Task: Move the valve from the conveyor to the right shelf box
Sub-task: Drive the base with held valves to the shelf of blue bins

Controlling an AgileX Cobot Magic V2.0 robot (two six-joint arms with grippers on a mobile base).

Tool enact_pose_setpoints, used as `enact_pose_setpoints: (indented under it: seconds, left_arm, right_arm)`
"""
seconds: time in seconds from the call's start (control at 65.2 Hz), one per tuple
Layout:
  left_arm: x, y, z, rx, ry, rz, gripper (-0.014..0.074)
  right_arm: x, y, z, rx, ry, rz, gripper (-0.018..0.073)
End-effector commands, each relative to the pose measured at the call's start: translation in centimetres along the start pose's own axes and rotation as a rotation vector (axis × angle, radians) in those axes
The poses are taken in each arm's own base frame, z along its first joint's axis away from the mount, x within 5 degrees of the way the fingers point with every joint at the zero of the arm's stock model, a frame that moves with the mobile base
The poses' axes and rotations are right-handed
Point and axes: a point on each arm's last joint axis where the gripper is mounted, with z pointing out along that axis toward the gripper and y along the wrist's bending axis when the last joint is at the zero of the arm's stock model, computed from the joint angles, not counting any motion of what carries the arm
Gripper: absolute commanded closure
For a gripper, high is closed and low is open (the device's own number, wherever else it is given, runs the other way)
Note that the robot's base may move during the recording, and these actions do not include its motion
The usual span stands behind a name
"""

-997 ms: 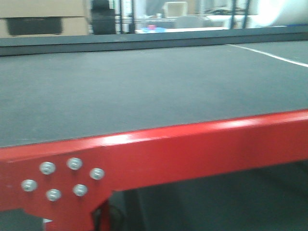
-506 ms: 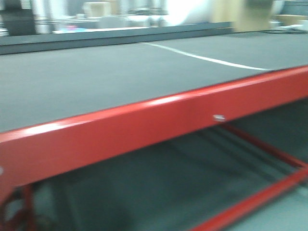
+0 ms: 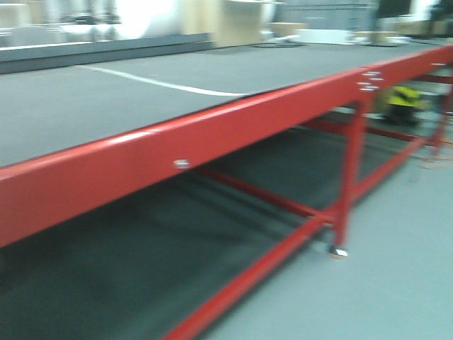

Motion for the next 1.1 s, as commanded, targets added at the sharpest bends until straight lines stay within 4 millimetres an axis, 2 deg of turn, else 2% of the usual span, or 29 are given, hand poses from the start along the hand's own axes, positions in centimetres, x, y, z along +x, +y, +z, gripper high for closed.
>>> enact_pose_setpoints:
  seconds: [0.0,1.089]
  left_arm:
    - [-0.66,-0.04,-0.23,0.0,-0.061,-0.005,0.0707]
    - [-0.66,-0.04,-0.23,0.0,-0.061,-0.005,0.0707]
  right_arm:
    - [-0.97,-0.09,-0.36,0.011,-0.091,-0.004,0.0721]
    - [-0.99,-0.09,-0.36,0.012,-0.093,-0.004,0.0721]
